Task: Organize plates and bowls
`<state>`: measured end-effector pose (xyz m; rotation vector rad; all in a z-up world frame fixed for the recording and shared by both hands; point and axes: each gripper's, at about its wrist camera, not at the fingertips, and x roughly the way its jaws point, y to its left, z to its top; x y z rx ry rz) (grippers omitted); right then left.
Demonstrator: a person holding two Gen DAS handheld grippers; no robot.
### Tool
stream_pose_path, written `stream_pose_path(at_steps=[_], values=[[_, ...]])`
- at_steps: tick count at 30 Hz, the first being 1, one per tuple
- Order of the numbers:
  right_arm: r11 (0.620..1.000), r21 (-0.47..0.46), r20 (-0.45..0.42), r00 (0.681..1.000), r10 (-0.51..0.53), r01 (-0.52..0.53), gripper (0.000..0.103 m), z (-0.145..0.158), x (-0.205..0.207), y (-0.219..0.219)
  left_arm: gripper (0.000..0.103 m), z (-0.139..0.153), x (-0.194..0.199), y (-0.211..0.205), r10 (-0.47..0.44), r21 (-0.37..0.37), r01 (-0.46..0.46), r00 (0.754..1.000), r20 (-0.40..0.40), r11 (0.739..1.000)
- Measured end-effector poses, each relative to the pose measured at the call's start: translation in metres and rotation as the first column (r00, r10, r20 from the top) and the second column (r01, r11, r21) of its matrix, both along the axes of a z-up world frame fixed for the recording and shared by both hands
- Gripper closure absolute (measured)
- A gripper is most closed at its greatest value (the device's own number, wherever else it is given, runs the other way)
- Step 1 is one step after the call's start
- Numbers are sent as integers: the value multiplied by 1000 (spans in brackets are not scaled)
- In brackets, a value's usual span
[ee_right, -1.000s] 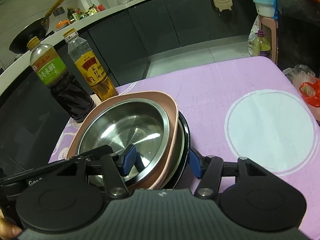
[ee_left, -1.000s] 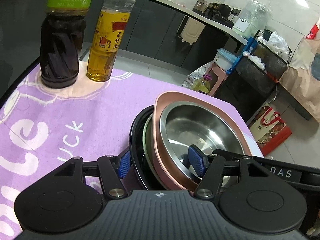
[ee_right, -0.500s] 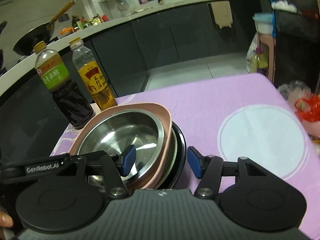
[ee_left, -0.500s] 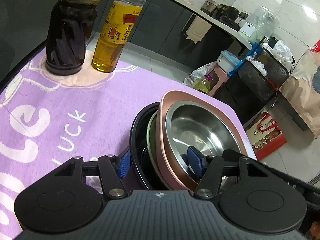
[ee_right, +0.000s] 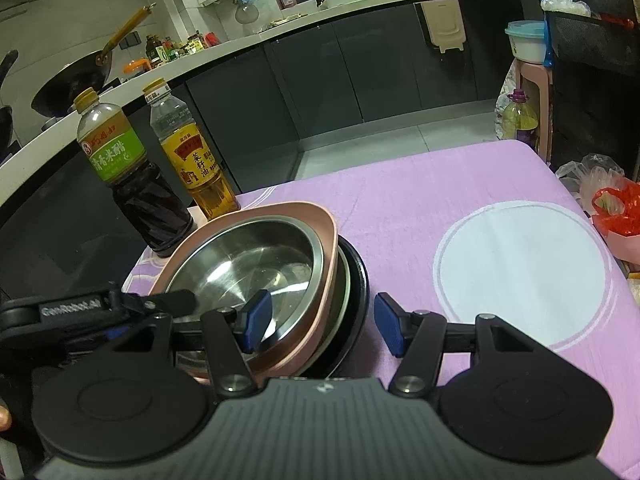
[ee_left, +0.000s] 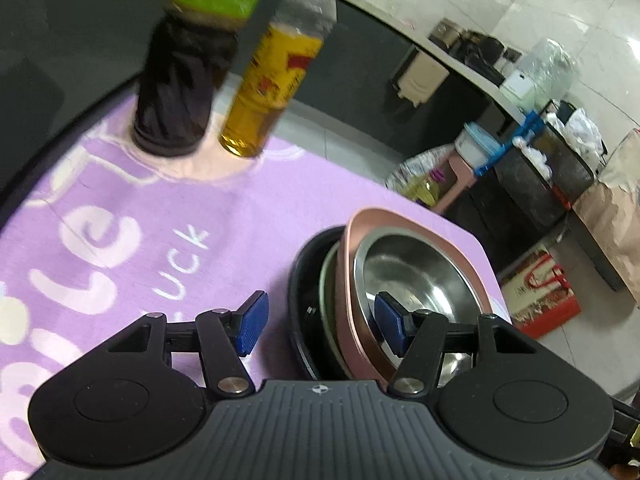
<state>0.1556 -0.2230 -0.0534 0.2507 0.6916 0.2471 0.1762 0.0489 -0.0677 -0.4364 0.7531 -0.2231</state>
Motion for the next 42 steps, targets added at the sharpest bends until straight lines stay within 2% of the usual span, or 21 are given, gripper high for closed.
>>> stream_pose_path(at_steps=[3, 7, 12, 16, 21, 26, 29, 37, 42], values=[[1000, 2, 4, 1000, -2, 2, 50, 1, -1, 0, 47, 6, -15, 2, 24, 25, -25, 998, 51, 999], [1000, 1, 21, 1000, -6, 6, 50, 3, -5, -1, 47, 14, -38, -3, 42, 108, -56, 990, 131, 993], [999, -30, 50, 999, -17, 18, 50, 1, -12, 1, 46, 23, -75, -8, 10, 182, -56, 970, 242, 982], [998, -16, 69, 996, -59, 60, 49, 2, -24, -2, 46, 23, -100, -17, -46, 287, -48, 949, 313, 957], [997, 4, 99, 992, -72, 72, 49, 11, -59, 0, 46, 16, -116, -23, -81, 331, -23, 952, 296, 943], [998, 19, 77, 995, -56, 54, 49, 12, -87, 11, 46, 15, -134, -30, -88, 380, -31, 952, 292, 924], [1000, -3, 68, 997, -29, 29, 49, 11, -97, 18, 46, 14, -147, -32, -82, 403, -46, 952, 294, 914], [999, -3, 53, 998, -33, 33, 49, 8, -119, 25, 46, 15, -173, -31, -65, 418, -62, 957, 283, 906], [998, -39, 77, 996, -37, 40, 49, 13, -136, 29, 46, 22, -188, -31, -67, 431, -78, 948, 312, 899]])
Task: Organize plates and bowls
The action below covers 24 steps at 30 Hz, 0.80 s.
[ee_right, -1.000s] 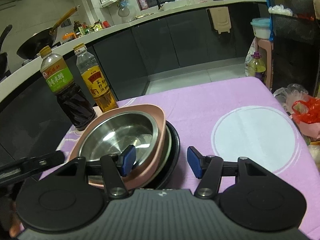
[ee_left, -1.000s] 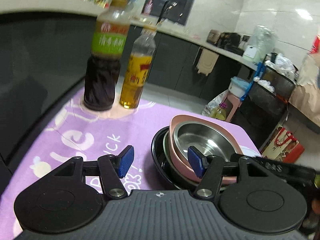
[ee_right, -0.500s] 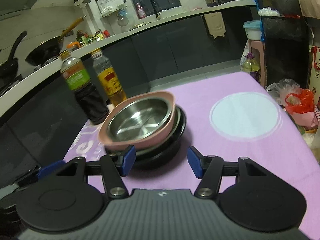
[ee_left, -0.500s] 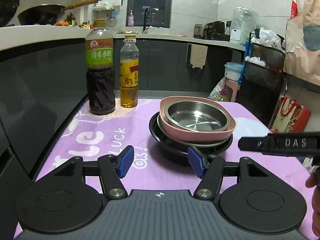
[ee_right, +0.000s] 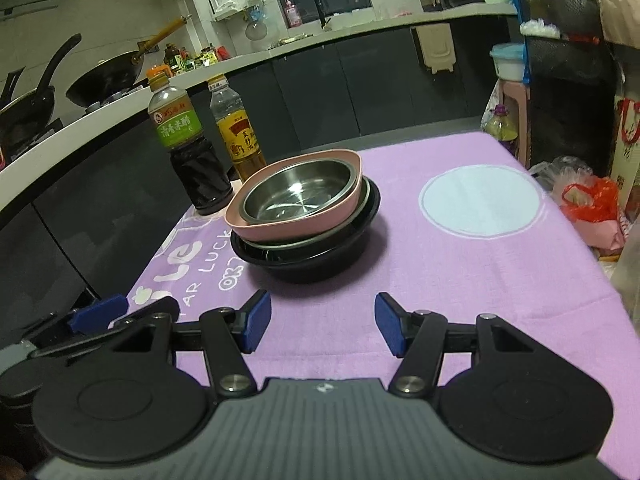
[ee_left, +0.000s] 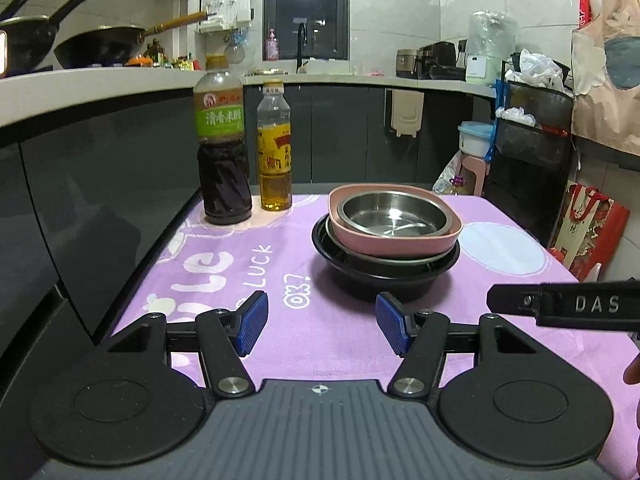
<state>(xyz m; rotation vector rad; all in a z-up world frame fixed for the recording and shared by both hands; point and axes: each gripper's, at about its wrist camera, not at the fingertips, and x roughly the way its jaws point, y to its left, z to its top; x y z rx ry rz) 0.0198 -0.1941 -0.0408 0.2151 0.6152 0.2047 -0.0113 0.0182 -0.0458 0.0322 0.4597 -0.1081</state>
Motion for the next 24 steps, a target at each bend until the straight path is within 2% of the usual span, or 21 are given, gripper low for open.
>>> stream_pose_path(at_steps=[9, 17, 24], values=[[999, -34, 24, 1000, 8, -7, 49, 3, -17, 10, 46, 7, -17, 3, -2, -14, 3, 1000, 30, 1000], [999, -39, 14, 1000, 6, -5, 49, -1, -24, 12, 46, 5, -16, 0, 13, 9, -13, 1000, -3, 1000], [999, -43, 1, 1000, 11, -11, 49, -5, -25, 15, 46, 3, -16, 3, 33, -3, -33, 999, -12, 999]])
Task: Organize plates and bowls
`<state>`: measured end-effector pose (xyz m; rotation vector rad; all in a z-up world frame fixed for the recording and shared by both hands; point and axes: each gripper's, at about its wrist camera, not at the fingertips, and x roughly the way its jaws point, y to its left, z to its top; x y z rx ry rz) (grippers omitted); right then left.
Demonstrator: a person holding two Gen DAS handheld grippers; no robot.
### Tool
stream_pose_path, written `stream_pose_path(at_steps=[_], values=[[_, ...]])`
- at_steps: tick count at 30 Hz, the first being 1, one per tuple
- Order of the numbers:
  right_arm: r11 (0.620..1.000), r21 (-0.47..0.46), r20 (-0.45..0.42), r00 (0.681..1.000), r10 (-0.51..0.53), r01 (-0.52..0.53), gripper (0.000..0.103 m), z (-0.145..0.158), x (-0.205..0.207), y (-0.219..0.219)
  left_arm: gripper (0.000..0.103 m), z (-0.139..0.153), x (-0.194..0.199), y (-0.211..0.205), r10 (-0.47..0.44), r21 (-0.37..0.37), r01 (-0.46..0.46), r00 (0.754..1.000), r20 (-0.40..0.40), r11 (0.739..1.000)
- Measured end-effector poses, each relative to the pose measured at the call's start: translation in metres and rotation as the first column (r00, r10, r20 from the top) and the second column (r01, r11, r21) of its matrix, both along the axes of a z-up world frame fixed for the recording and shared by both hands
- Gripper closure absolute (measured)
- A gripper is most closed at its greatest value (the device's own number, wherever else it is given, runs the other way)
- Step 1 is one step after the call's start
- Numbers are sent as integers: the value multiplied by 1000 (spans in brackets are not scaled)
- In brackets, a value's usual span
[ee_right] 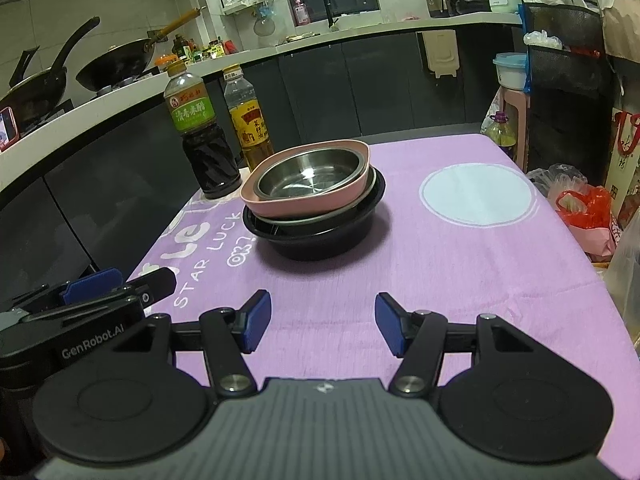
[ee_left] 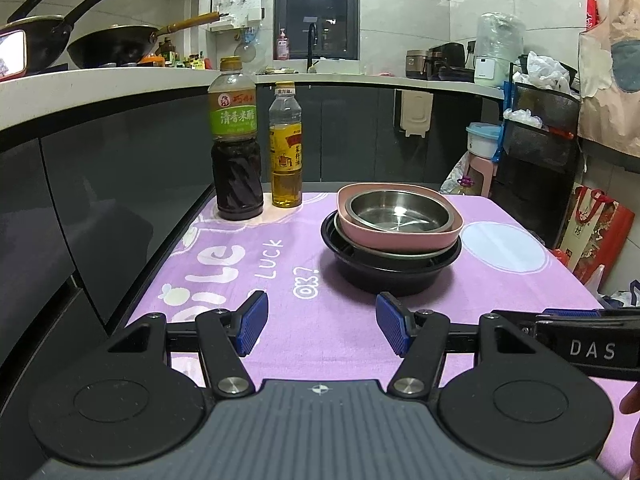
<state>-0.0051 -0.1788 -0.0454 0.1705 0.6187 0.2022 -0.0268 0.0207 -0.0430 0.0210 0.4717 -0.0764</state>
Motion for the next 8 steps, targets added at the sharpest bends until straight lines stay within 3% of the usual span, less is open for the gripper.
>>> stream_pose_path(at_steps=[8], values=[[1000, -3, -6, 1000, 1, -1, 49, -2, 0, 3, 46, -2, 2, 0, 0, 3, 0, 1000, -12, 1000]])
